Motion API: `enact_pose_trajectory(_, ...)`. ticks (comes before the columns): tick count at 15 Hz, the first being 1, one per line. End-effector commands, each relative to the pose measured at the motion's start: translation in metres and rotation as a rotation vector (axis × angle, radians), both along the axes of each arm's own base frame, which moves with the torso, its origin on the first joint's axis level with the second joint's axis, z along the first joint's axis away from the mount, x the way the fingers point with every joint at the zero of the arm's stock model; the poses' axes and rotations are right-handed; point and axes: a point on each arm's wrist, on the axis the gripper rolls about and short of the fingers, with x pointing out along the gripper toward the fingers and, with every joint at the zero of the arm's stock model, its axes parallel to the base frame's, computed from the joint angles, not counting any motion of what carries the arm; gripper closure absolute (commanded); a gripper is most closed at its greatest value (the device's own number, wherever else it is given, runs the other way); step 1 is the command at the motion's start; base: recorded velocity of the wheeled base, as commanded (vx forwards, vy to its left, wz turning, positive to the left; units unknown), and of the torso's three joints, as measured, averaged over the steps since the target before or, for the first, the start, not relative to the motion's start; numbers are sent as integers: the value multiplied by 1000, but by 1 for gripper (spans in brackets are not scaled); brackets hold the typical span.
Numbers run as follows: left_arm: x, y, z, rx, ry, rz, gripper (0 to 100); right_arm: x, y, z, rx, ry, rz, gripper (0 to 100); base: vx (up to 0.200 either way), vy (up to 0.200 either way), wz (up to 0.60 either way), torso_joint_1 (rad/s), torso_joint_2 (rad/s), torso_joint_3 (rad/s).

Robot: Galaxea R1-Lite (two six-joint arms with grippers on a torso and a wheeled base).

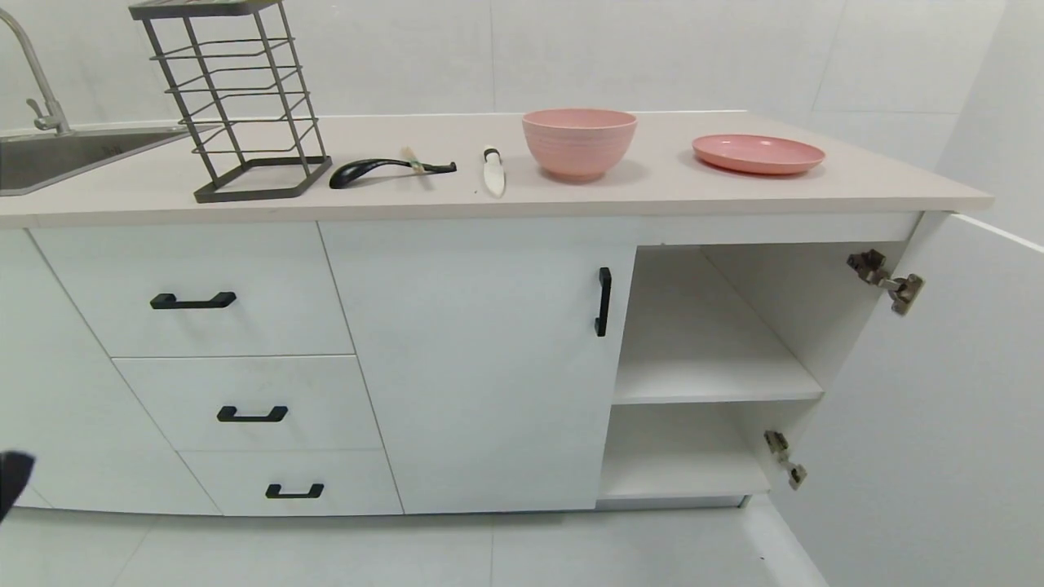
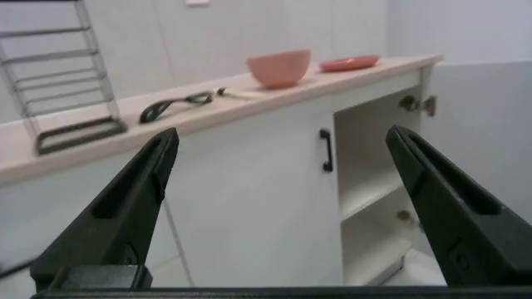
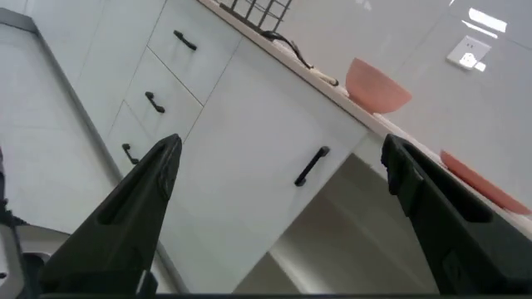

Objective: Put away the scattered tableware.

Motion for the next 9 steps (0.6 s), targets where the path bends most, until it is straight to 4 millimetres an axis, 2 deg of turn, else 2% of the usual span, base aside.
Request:
enact_pose_trajectory(1, -58, 5, -31, 1, -70, 161, 0, -26, 2, -17, 23, -53, -28, 0, 0, 0, 0, 0, 0, 0)
enact_pose_trajectory(2, -60, 5, -36, 1, -56, 163, 0, -23, 2, -21, 55, -15, -61, 0, 0, 0, 0, 0, 0, 0)
enact_pose_trajectory(3, -62, 5, -60, 7, 15, 163, 0, -15, -2, -35, 169, 112, -217, 0, 0, 0, 0, 0, 0, 0)
enact_pose_trajectory(5, -57, 5, -101, 33, 136, 178, 0, -10, -5, -50, 230, 280, -372, 0, 0, 0, 0, 0, 0, 0)
enact_pose_trajectory(6, -54, 6, -115, 101, 241, 236, 0, -8, -7, -61, 235, 379, -459, 0, 0, 0, 0, 0, 0, 0)
enact_pose_trajectory(7, -52, 8, -122, 130, 294, 339, 0, -8, -8, -70, 232, 465, -532, 0, 0, 0, 0, 0, 0, 0)
enact_pose_trajectory(9, -52, 10, -122, 108, 312, 442, 0, -7, -11, -70, 269, 459, -661, 0, 0, 0, 0, 0, 0, 0)
